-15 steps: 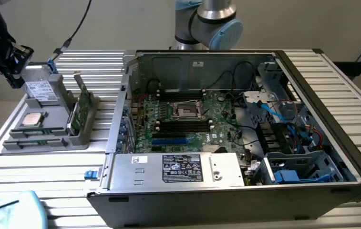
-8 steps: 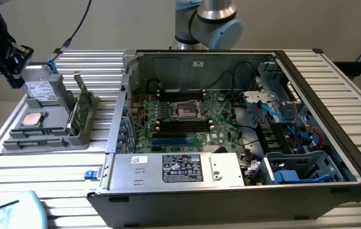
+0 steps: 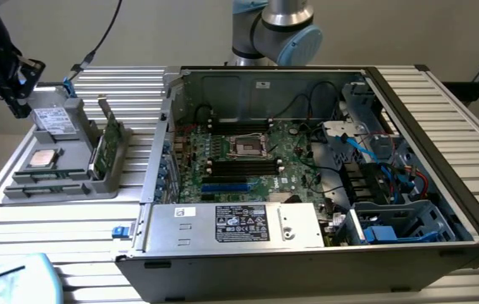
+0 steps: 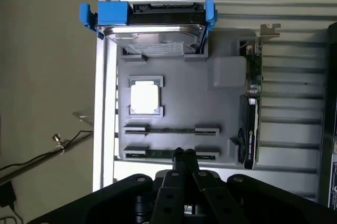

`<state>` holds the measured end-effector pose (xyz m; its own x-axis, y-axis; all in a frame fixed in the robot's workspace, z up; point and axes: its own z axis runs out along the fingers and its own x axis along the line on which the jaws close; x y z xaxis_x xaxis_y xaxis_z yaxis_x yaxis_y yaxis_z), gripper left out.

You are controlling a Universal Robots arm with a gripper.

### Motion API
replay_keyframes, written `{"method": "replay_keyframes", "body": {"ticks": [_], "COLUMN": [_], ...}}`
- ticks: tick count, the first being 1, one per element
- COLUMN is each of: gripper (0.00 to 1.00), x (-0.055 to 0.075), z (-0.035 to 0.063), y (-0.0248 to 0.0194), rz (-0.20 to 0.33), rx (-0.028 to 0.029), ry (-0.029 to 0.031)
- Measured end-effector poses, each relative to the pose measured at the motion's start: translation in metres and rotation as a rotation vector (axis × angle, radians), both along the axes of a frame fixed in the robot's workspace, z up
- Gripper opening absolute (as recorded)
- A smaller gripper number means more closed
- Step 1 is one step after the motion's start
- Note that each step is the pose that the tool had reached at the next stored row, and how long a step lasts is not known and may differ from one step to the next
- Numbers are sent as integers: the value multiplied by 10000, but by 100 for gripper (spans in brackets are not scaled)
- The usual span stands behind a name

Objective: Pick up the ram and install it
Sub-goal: 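Pick up the ram and move it above insertion slot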

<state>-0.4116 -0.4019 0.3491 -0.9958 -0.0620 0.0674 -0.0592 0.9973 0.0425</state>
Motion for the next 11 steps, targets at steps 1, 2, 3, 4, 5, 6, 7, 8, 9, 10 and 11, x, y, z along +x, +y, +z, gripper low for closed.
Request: {"method": "replay_keyframes", "body": {"ticks": [1, 2, 3, 4, 5, 6, 7, 8, 9, 10, 11], "gripper": [11, 11, 11, 11, 11, 11, 11, 11, 11, 11, 11], "x": [0, 0, 0, 0, 0, 0, 0, 0, 0, 0, 0], "z": [-1, -3, -4, -7, -9, -10, -13, -15, -17, -20, -22], "y": [0, 0, 0, 0, 0, 0, 0, 0, 0, 0, 0], "rz": [181, 365, 545, 725, 910, 1080, 1270, 1450, 1635, 1815, 1995], "rx": [0, 0, 0, 1, 0, 0, 0, 0, 0, 0, -1], "ry": [0, 0, 0, -1, -1, 0, 0, 0, 0, 0, 1]}}
